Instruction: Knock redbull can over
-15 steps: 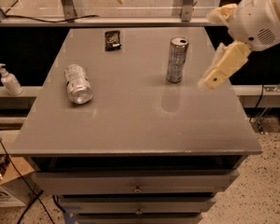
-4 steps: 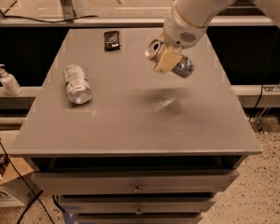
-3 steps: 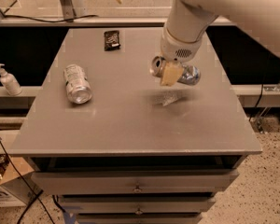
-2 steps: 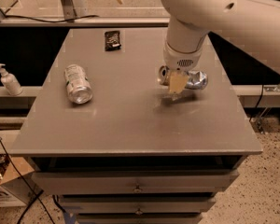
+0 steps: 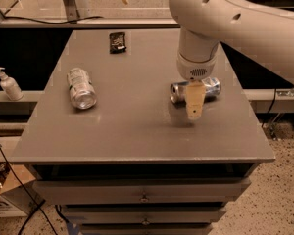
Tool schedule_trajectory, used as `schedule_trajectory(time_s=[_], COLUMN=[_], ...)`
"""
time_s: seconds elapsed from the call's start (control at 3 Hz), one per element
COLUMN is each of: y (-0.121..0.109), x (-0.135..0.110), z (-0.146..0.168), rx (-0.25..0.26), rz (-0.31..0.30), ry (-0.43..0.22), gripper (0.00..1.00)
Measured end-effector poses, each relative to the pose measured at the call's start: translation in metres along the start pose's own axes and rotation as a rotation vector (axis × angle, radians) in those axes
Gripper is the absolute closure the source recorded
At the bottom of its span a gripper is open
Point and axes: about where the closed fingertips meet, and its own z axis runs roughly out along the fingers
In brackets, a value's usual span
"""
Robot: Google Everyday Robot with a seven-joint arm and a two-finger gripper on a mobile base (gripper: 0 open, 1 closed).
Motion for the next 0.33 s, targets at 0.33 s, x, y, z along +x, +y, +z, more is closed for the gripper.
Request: schedule_trajectory(time_s=[0.33], y=[0.0002], x=[0.0002], z=[0.0003], rx=[-0.001], rz=[0.0], ry=[0.0], gripper=[0.0])
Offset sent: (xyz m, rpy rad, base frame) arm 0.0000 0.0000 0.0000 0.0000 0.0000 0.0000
